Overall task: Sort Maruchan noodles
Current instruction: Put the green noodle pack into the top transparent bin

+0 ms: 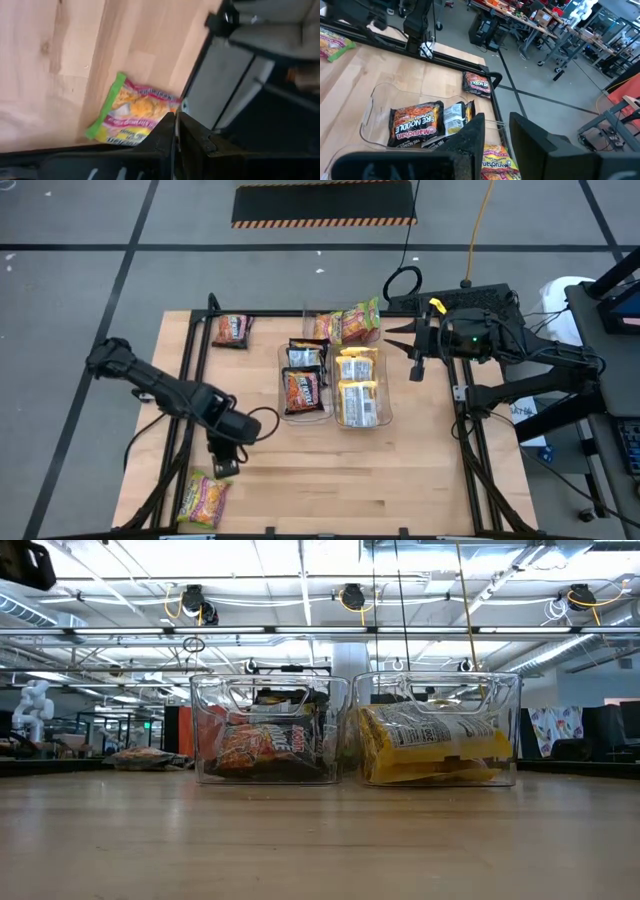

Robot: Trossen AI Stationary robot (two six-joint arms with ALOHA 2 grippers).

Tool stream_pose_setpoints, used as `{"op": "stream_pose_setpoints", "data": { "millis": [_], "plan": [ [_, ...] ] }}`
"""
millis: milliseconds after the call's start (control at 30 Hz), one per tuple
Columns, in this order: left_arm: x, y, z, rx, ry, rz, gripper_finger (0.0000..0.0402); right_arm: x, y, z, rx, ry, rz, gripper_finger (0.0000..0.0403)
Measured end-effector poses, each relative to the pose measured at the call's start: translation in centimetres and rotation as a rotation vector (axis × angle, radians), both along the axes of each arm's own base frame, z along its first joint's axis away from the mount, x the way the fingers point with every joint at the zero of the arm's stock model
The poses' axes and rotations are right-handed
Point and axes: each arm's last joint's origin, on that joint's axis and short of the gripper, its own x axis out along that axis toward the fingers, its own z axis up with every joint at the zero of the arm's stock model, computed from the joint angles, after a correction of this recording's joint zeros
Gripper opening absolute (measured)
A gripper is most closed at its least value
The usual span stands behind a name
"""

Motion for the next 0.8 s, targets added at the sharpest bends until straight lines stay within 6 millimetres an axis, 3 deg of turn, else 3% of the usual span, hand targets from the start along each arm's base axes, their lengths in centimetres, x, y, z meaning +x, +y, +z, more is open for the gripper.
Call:
{"op": "stream_pose_setpoints", "data": {
  "millis": [300, 800],
  "plan": [
    [-0.4, -1.6, -0.4, 0.063, 0.079, 0.167, 0.0026, 0.0, 0.0, 0.1, -0.083, 0.02, 0.028, 0.0086],
    [-0.1, -5.2, -4.0, 0.161, 0.226, 0.107, 0.0026, 0.0, 0.0, 0.1, -0.109, 0.028, 0.037, 0.0086]
  ]
}}
